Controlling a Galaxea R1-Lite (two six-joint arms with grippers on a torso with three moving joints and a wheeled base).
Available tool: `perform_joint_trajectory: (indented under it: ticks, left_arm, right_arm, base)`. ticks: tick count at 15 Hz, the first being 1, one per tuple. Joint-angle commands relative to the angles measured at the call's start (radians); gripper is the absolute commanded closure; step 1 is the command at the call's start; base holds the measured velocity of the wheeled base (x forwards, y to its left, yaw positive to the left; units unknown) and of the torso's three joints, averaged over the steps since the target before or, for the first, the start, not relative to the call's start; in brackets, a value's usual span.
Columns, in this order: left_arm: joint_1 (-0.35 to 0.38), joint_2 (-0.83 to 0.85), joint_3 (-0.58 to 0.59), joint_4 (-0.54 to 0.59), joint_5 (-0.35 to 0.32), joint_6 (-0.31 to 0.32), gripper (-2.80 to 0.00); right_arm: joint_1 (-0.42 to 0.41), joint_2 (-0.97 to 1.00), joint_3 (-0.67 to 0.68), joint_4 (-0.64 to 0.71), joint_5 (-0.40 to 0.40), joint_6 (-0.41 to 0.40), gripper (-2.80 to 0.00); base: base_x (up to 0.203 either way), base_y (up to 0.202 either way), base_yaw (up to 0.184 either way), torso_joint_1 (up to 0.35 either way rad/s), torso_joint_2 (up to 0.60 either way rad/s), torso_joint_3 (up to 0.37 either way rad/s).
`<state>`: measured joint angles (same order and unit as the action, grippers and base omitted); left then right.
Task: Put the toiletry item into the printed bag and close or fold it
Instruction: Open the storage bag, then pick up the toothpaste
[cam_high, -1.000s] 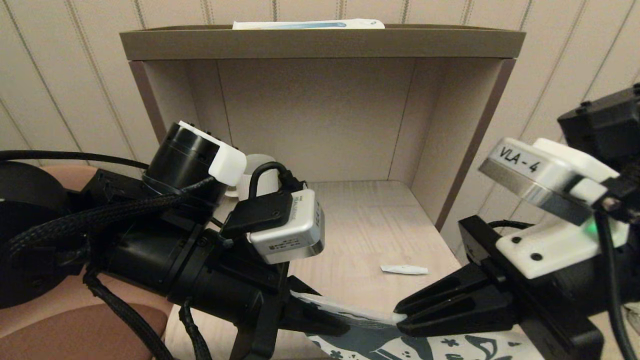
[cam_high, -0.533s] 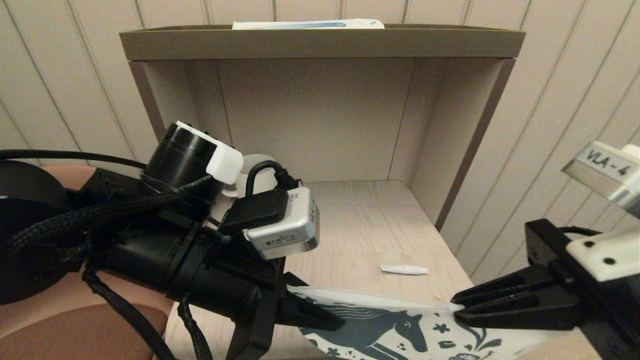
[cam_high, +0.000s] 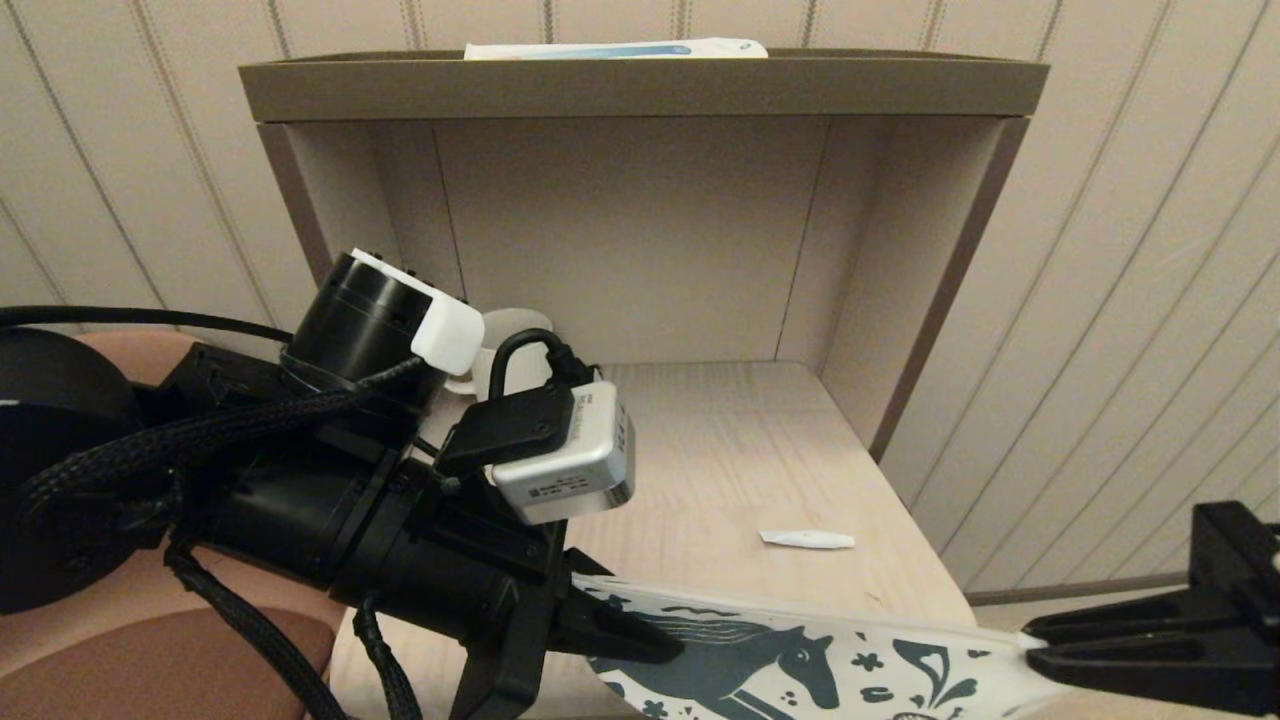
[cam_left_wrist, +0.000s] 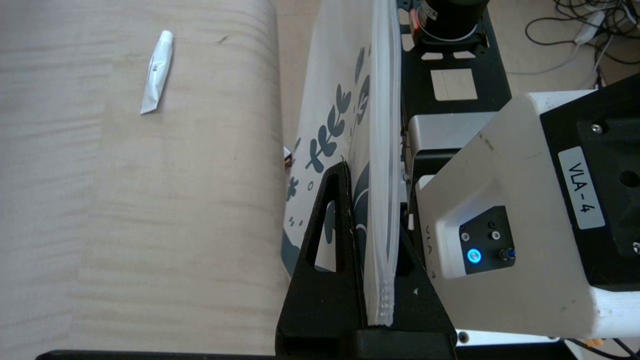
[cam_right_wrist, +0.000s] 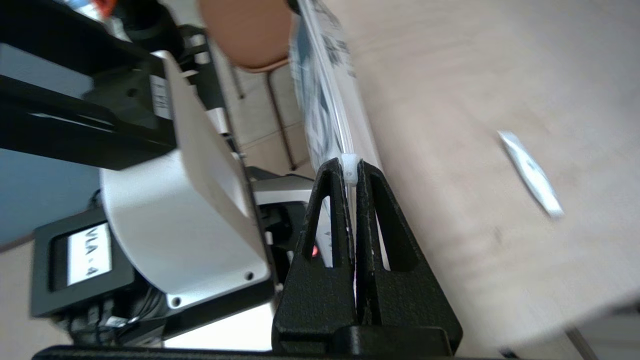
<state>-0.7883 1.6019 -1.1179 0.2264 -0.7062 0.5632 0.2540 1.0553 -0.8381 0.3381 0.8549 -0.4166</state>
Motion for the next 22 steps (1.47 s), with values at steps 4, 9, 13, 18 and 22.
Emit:
perform_joint_trajectory:
  ticks: [4, 9, 13, 18, 22]
  left_arm:
    - [0.000, 0.000, 0.003, 0.001, -0.004, 0.006, 0.00]
    - [-0.002, 0.006, 0.003, -0.001, -0.004, 0.006, 0.00]
    - [-0.002, 0.013, 0.001, -0.001, -0.004, 0.007, 0.00]
    - [-0.002, 0.003, 0.005, -0.001, -0.003, 0.006, 0.00]
    - [0.022, -0.009, 0.010, 0.000, 0.003, 0.000, 0.00]
  right_arm:
    - [-0.054, -0.059, 0.030, 0.001, 0.004, -0.002, 0.00]
    - [-0.052, -0.051, 0.023, -0.003, 0.006, -0.002, 0.00]
    - [-0.044, -0.040, 0.008, -0.007, 0.006, -0.002, -2.80]
    - [-0.054, -0.021, -0.034, -0.007, 0.009, 0.012, -2.80]
    - [-0.074, 0.047, -0.182, -0.008, 0.000, 0.292, -2.80]
  base:
    - [0.000, 0.000, 0.000, 0.000, 0.00, 0.000]
    - [0.000, 0.000, 0.000, 0.000, 0.00, 0.000]
    - [0.000, 0.000, 0.000, 0.000, 0.00, 0.000]
    - [0.000, 0.000, 0.000, 0.000, 0.00, 0.000]
    - [0.000, 0.000, 0.000, 0.000, 0.00, 0.000]
